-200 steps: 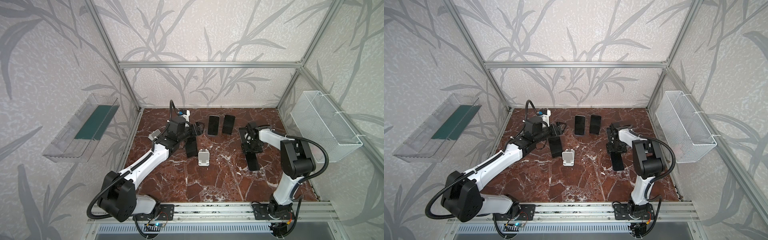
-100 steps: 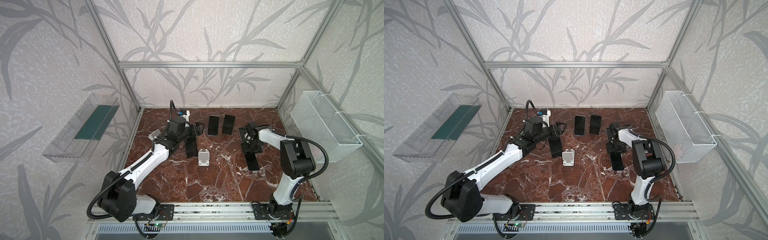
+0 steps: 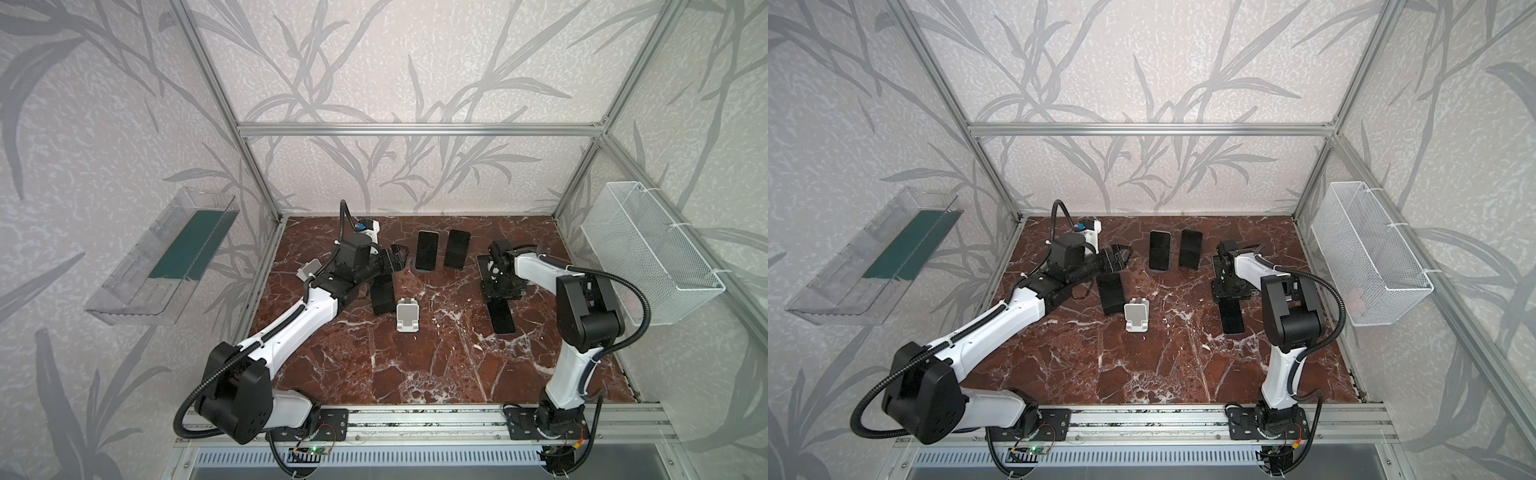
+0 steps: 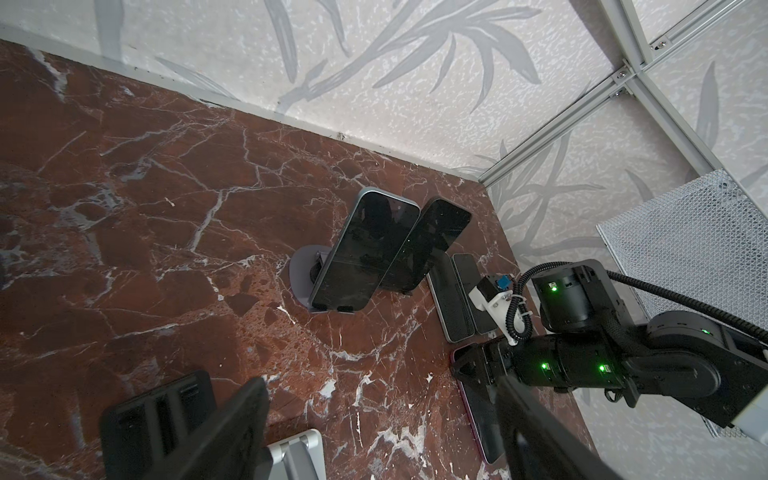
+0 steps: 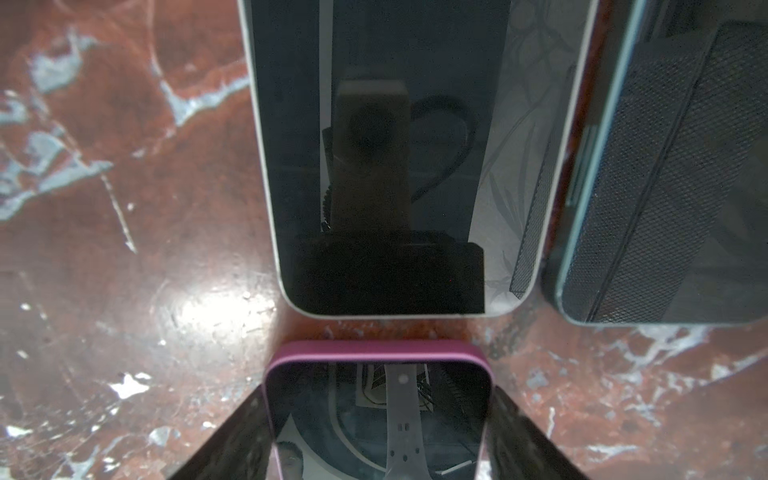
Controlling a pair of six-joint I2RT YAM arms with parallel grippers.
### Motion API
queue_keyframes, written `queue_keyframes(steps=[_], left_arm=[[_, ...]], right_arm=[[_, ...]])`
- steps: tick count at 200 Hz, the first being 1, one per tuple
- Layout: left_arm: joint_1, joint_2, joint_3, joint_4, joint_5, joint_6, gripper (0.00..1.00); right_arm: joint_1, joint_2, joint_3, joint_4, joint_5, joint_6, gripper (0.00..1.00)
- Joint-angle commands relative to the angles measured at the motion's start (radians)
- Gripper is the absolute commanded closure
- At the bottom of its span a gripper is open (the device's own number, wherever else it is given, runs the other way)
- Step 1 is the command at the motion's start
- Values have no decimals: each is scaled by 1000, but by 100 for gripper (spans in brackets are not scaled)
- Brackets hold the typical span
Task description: Remove the phone from the phone stand
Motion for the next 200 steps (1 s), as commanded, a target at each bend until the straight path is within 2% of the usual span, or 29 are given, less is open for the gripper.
queue_keyframes(steps=[1, 59, 104, 146, 200], left_arm=[[-2, -16, 28, 1, -6, 13, 14], [-3, -18, 27, 4, 2, 10, 14], [-4, -22, 36, -21, -24, 8, 14], [-5, -26, 69, -130, -131, 13, 13], [-69, -57, 95, -327, -355, 51, 6]], right_arm=[[3, 42, -28, 4, 51, 8, 26], [5, -8, -53, -19, 54, 18, 19], [20, -110, 2, -86, 68, 24, 14], [53, -226, 75, -128, 115, 57, 13], [85, -417, 25, -63, 54, 69, 9]])
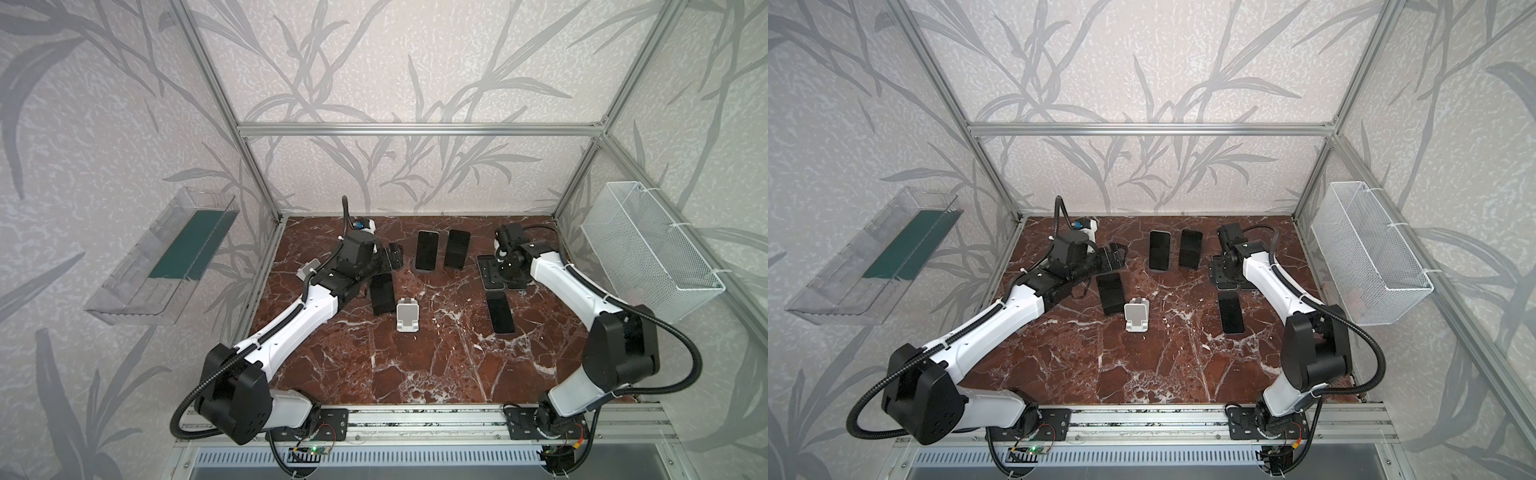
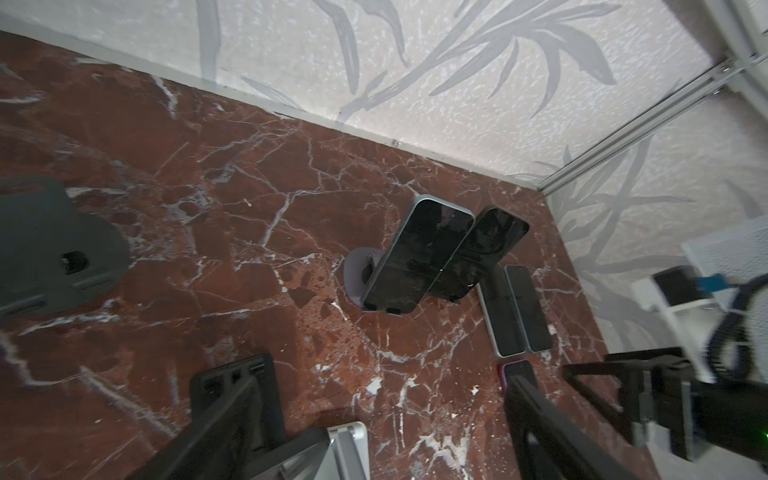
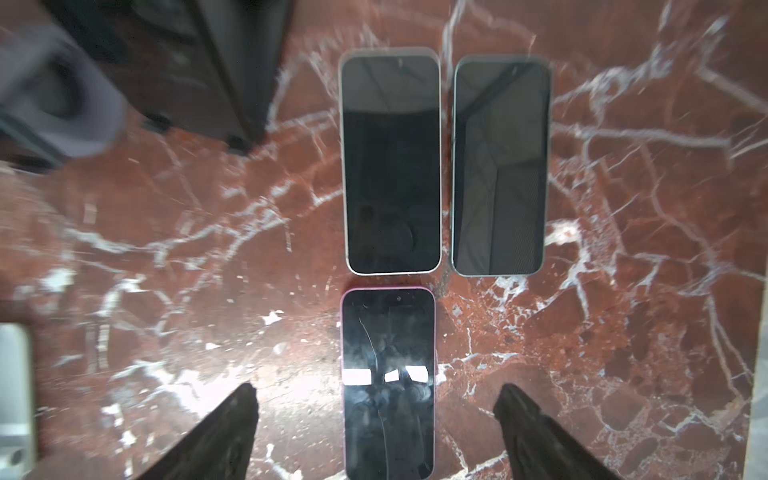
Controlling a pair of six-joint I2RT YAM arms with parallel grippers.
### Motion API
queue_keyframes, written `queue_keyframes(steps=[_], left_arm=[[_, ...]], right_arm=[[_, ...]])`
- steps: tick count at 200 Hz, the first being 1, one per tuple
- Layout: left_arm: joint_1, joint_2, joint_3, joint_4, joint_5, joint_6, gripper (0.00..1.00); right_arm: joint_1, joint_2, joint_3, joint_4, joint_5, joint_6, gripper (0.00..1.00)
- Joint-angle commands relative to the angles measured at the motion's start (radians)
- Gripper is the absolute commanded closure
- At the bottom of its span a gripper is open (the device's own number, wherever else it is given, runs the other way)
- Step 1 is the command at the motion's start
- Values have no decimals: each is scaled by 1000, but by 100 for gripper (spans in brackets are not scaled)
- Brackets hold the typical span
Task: Remove the phone from the phone stand
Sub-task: 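Open and raise the right gripper while the left gripper moves onto the white stand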
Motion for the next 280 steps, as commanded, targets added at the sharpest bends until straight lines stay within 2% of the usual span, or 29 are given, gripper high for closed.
queue_keyframes(steps=[1, 11, 24, 57, 92, 111, 139, 157, 189, 211, 280], left_arm=[[-32, -51, 26, -146, -138, 24, 6], [-56, -68, 17, -184, -198, 26, 4], [-86, -99, -16, -216, -224, 18, 3], [-209, -166, -88, -309, -243, -50, 1], [-321, -109, -106, -379, -231, -140, 1], [-338, -46, -100, -399, -223, -185, 1], [-344, 92, -9, -490, -181, -231, 1], [-353, 155, 11, -479, -169, -243, 1], [-367, 208, 16, -446, -215, -258, 1], [-372, 237, 27, -414, -170, -242, 1], [-377, 344, 63, -342, -284, -202, 3]], right_arm=[[11, -83, -29, 14, -18, 12, 9], [11, -114, -50, 29, -20, 16, 8], [12, -154, -85, 65, -37, 24, 6], [12, -210, -147, 145, -27, 43, 5], [12, -197, -132, 152, -21, 41, 4], [12, -198, -138, 166, -37, 48, 4], [12, -209, -174, 186, -54, 47, 4], [12, -216, -197, 187, -44, 33, 3], [11, -230, -222, 190, -39, 18, 3], [10, -231, -237, 200, -35, 9, 3], [10, -215, -298, 285, -122, 30, 3]])
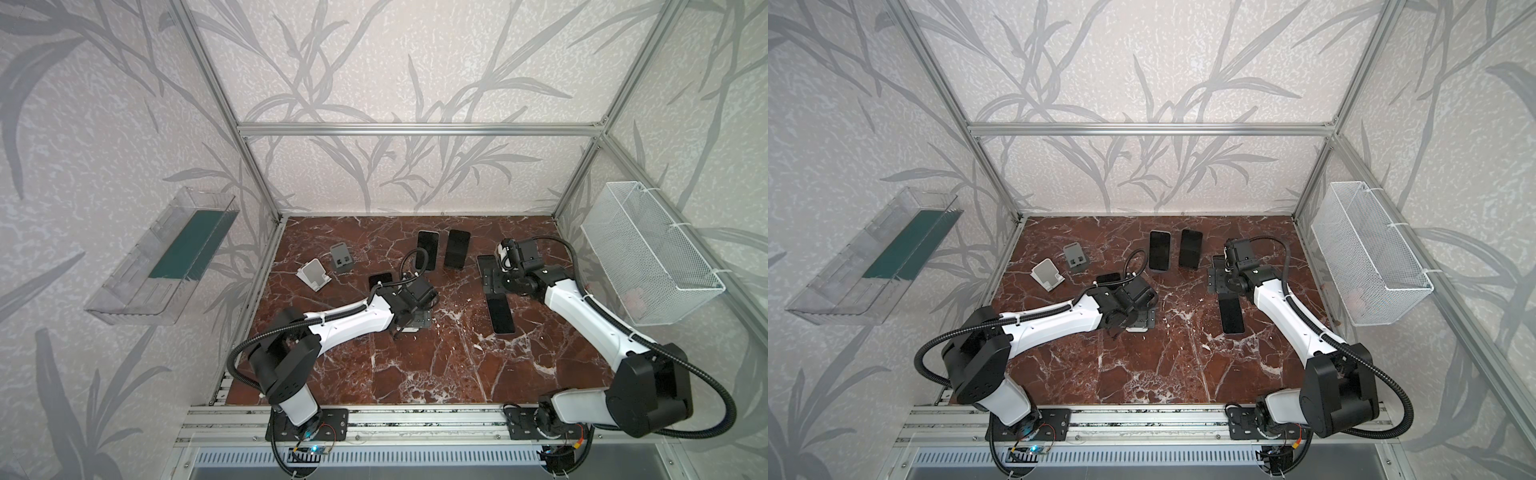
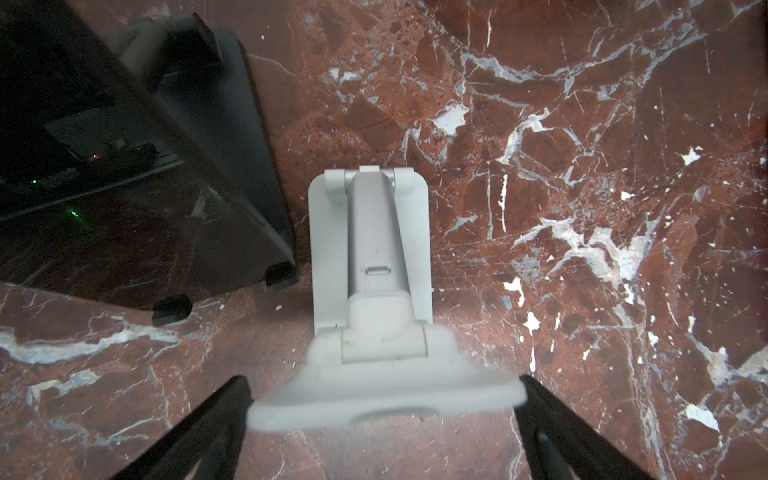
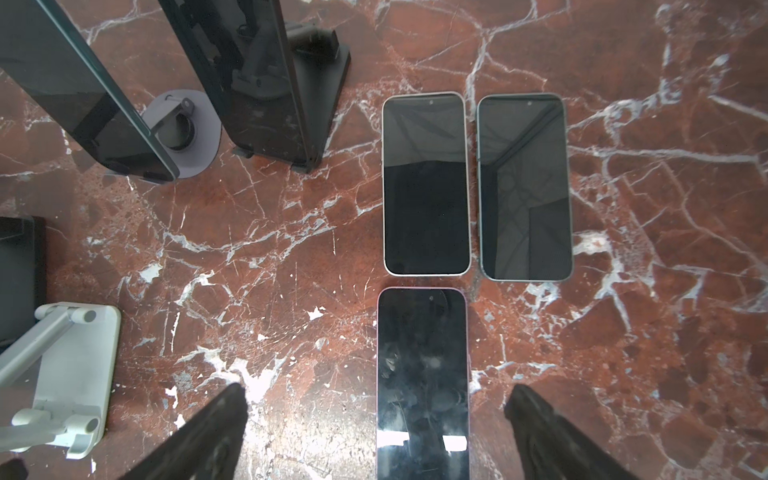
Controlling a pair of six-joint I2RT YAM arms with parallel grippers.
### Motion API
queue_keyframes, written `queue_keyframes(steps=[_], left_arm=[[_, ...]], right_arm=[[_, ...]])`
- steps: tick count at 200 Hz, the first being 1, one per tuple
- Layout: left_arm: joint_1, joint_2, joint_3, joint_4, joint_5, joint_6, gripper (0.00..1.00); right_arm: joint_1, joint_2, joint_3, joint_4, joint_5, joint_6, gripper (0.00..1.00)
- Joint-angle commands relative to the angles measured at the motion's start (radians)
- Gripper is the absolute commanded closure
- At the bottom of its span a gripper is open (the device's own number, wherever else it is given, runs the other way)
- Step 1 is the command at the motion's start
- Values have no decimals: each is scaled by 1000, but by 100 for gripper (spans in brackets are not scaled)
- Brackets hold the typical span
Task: Remove the phone from the phone stand
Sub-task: 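Open and raise the right gripper while the left gripper moves onto the white stand, then close the left gripper on the small white stand and lift it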
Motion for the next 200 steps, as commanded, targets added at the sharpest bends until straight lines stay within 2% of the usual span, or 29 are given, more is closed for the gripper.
queue_keyframes(steps=[1, 35, 80, 118, 163, 200], left_arm=[[-2, 33, 34, 29, -78, 20, 3], [-2, 92, 75, 8, -137, 17, 8], [-2, 111, 74, 42, -141, 38, 25], [-2, 98, 45, 73, -157, 84, 29], [-3, 66, 22, 108, -121, 166, 38], [-4, 13, 15, 126, -56, 213, 42]], right_arm=[[1, -13, -24, 45, -48, 6, 3], [0, -17, -35, 40, -32, -18, 3], [-10, -18, -32, 52, -43, -18, 3], [-12, -13, -39, 59, -54, -17, 3], [-13, -8, -56, 75, -38, -5, 4], [-13, -11, -55, 77, -35, -3, 4]])
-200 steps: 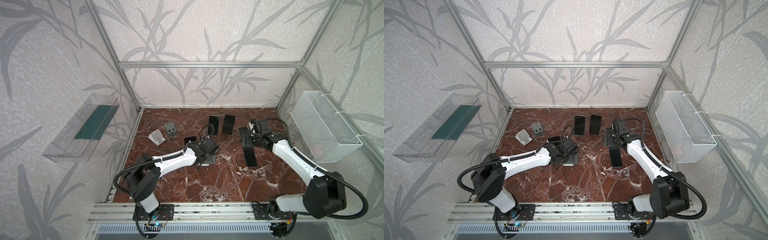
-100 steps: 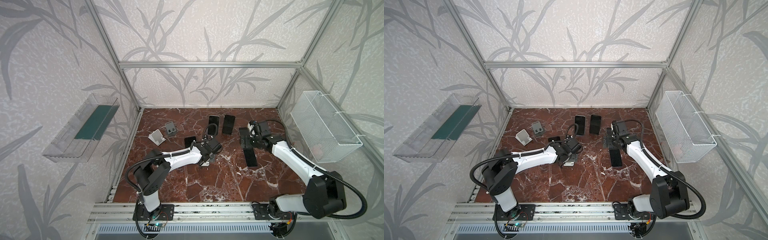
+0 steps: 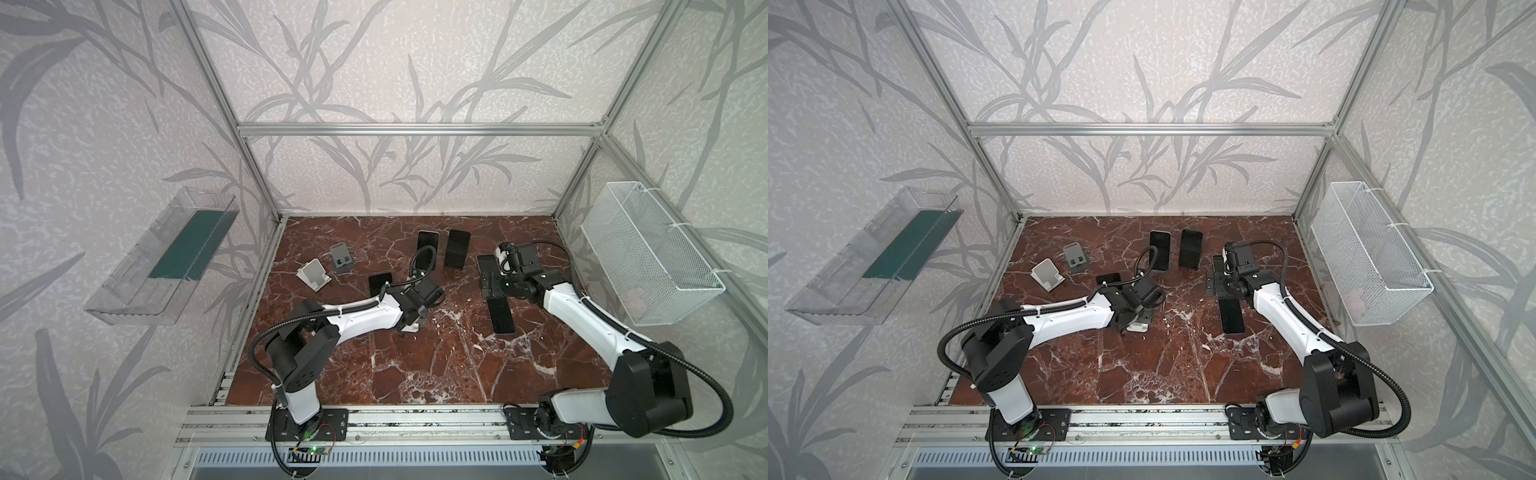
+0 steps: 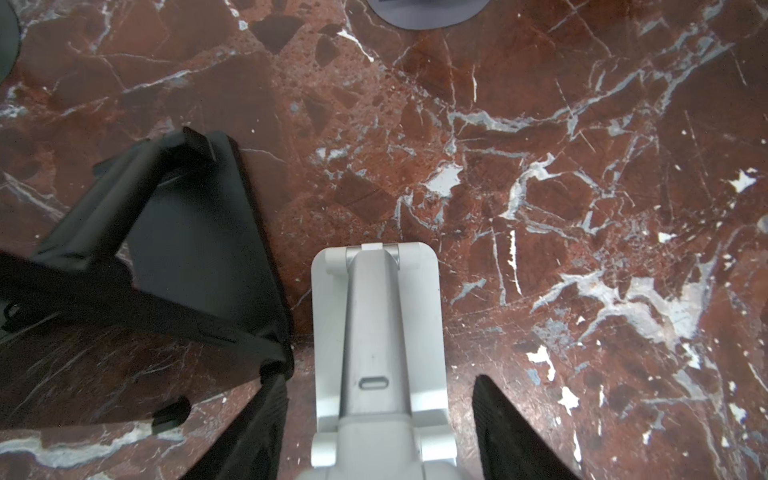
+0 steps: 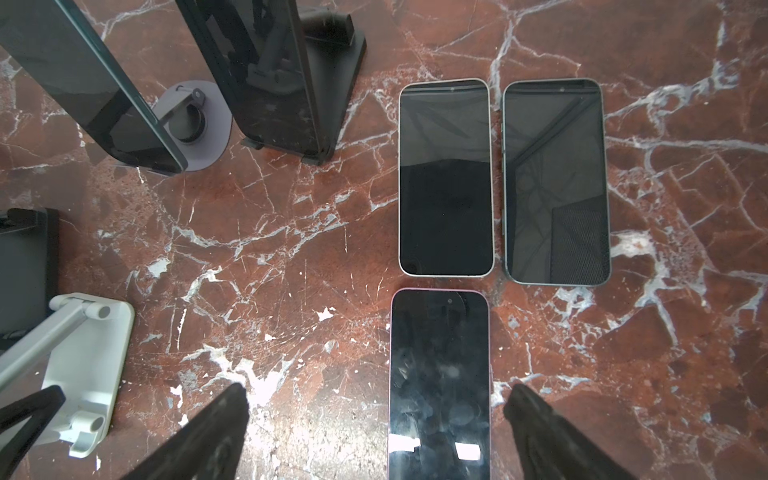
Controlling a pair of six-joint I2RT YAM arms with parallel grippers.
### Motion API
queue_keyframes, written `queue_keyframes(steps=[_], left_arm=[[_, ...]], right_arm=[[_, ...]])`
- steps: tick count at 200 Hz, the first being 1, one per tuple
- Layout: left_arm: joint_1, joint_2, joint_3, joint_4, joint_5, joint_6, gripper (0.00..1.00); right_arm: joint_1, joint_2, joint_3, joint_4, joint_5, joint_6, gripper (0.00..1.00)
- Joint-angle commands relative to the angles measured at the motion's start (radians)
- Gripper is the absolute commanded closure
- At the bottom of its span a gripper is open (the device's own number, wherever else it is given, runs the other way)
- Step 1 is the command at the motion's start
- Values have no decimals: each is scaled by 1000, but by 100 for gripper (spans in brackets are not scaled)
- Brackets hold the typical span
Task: Remove the phone from the phone stand
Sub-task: 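Close the left gripper on the small white stand and lift it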
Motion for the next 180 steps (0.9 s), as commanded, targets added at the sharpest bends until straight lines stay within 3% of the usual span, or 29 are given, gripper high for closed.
queue_keyframes(steps=[1, 48, 101, 141, 180], left_arm=[[-3, -71, -10, 24, 37, 54, 42], [-9, -218, -5, 26, 95, 160, 46], [23, -347, 147, -84, -3, 283, 47], [222, -336, 311, -108, 118, 279, 50], [389, -186, 478, -91, 171, 277, 49]], right_arm=[[-2, -11, -5, 12, 5, 0, 4], [-2, -14, -15, 19, 13, 7, 4], [-3, -11, -9, 30, -5, 12, 5], [-4, -15, -6, 33, -34, 16, 6], [-3, -8, -11, 22, -85, 31, 7]])
